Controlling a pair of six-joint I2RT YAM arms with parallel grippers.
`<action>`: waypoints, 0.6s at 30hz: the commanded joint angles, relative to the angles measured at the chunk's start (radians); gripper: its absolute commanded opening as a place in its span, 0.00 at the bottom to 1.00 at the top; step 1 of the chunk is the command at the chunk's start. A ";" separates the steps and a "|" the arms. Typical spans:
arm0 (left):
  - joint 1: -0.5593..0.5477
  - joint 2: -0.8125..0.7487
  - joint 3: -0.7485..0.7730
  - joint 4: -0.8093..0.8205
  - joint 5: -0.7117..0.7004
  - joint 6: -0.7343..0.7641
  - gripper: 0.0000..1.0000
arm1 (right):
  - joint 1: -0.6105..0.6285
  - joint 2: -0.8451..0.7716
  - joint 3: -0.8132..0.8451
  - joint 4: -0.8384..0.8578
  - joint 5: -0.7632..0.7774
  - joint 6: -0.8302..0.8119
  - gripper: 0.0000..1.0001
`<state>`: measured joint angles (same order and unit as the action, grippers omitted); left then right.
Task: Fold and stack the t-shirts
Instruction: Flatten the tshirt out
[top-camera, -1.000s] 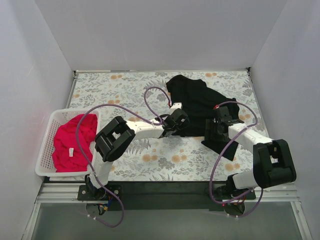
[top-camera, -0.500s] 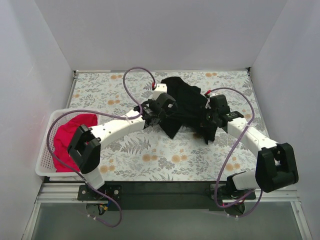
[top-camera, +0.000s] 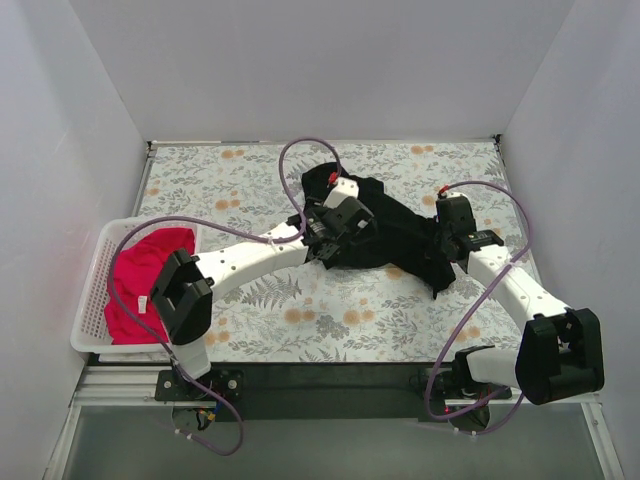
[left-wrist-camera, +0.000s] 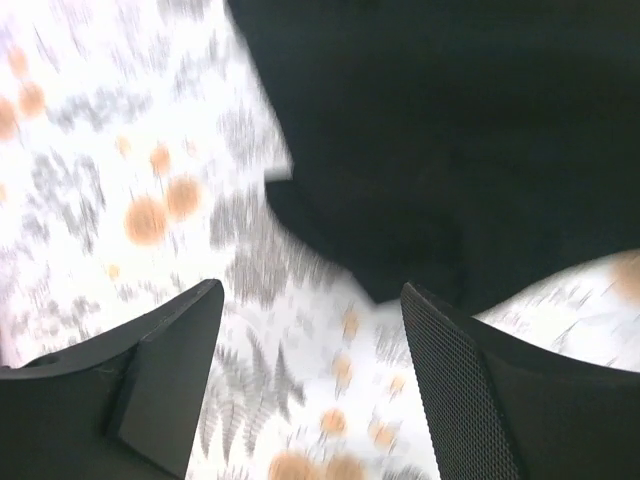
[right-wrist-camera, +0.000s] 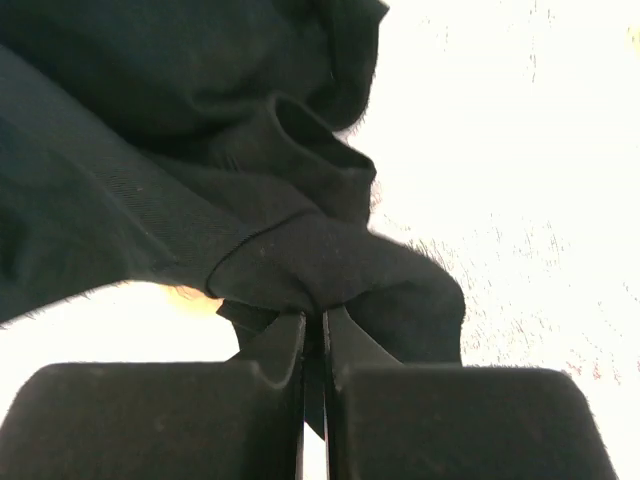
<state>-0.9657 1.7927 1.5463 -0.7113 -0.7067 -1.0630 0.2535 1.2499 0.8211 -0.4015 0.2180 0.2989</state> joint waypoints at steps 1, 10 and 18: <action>0.040 -0.169 -0.167 -0.022 0.107 -0.196 0.71 | 0.000 -0.009 -0.010 -0.011 0.049 -0.021 0.01; 0.424 -0.331 -0.538 0.231 0.487 -0.363 0.62 | -0.016 0.005 -0.037 -0.002 0.024 -0.020 0.01; 0.504 -0.149 -0.456 0.338 0.677 -0.474 0.45 | -0.016 0.000 -0.066 0.020 -0.017 -0.023 0.01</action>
<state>-0.4694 1.5955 1.0412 -0.4526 -0.1452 -1.4689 0.2424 1.2522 0.7654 -0.4095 0.2138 0.2844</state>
